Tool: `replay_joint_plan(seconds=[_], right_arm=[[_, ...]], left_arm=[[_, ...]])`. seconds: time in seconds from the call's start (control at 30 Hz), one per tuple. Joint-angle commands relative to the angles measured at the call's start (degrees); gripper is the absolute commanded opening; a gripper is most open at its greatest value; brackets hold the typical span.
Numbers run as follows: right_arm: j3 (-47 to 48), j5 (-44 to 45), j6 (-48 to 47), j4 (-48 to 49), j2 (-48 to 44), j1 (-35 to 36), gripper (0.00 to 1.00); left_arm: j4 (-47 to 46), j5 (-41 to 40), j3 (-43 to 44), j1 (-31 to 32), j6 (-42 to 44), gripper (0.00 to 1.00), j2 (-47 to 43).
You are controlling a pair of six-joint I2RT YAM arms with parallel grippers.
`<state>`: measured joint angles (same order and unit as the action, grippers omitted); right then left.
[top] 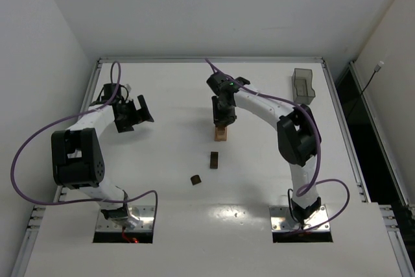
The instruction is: Build the wood block tower
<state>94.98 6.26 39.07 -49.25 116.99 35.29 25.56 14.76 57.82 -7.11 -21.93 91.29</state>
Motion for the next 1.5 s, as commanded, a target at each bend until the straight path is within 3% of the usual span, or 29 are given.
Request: replay_joint_plan(seconds=[0.0,0.23,0.33,0.4,0.43,0.47,0.63,0.8,0.87,1.03,1.2,1.47], right_arm=[[2.5,-1.3,1.1,1.3,0.7,-0.4,0.00],[2.5,-1.2,1.1,1.3,1.2,-0.9,0.00],[2.5,-1.2,1.1,1.3,1.2,-1.5,0.10],[2.0,-2.7,0.0,1.8,1.2,-1.5,0.37],[2.0,-3.6,-0.6,2.4,1.2,-1.5,0.37],[2.0,-4.3,-0.6,2.4,1.2,-1.5,0.52],[1.4,-7.0,-2.7,3.6,0.1,-1.5,0.76],[-0.8,-11.6,-13.8,8.4,-5.2,-0.8,0.74],[-7.6,-10.6,-20.6,15.2,-10.5,1.4,0.74],[-26.5,-0.6,-28.7,22.6,-28.9,10.0,0.69],[-42.4,9.1,-38.5,27.7,-37.7,20.3,0.67],[-54.8,-9.9,-62.2,33.8,-42.3,20.8,0.55]], left_arm=[[-1.3,-0.1,1.8,-0.1,-0.1,0.99,-0.1],[-1.3,-0.1,1.8,-0.1,-0.1,0.99,0.5],[-1.3,-0.1,1.8,-0.1,-0.1,0.99,0.5],[-1.3,0.4,1.8,-0.1,-0.1,0.99,0.5],[-1.3,0.4,1.8,-0.1,-0.1,0.99,0.5],[-1.3,0.4,1.8,-0.1,-0.1,0.99,0.5],[-1.3,0.4,1.2,-0.1,-0.1,0.99,0.5],[-1.3,0.4,0.7,-0.1,0.4,0.99,-0.7],[-0.8,0.4,0.0,-0.1,0.9,0.99,-1.4],[-1.3,0.4,-1.8,-0.1,0.9,0.99,-3.8],[-2.4,0.4,-3.8,1.0,0.9,0.99,-5.6],[-1.7,-0.1,-3.2,1.6,1.5,0.99,-6.1]])
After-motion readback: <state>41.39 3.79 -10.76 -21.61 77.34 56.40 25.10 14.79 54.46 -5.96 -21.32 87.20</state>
